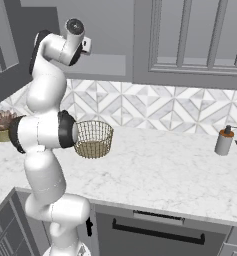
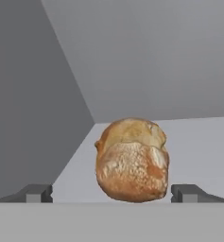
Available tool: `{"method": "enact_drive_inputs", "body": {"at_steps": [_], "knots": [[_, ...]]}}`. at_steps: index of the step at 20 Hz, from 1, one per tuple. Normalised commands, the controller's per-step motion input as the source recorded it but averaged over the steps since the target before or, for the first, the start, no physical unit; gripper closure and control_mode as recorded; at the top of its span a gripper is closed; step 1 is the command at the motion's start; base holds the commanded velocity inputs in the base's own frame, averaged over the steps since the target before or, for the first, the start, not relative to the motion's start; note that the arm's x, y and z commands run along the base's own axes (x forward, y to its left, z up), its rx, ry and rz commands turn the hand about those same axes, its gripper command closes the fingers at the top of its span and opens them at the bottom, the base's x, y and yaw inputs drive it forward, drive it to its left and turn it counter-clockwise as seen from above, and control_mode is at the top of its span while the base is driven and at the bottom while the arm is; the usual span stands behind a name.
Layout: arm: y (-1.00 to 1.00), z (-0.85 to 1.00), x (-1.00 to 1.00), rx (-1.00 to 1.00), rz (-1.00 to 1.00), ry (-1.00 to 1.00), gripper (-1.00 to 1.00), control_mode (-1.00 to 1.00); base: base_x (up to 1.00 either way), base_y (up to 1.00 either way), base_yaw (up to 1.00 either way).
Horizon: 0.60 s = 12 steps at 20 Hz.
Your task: Open the cabinet, pick up the bread from the cabinet and place it in the basket. Then move the basket to the dining counter.
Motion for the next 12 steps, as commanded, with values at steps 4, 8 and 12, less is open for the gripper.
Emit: {"method": "enact_drive_inputs", "body": {"at_steps": [4,8,12], "knots": [[0.19,-0.04,0.44,0.0,0.0,0.0,-1.0,-1.0,0.0,0.0,0.0],[0.03,-0.01,0.44,0.0,0.0,0.0,-1.0,-1.0,0.0,0.0,0.0],[0.0,-0.01,0.22,0.0,0.0,0.0,-1.0,-1.0,0.0,0.0,0.0]]}}
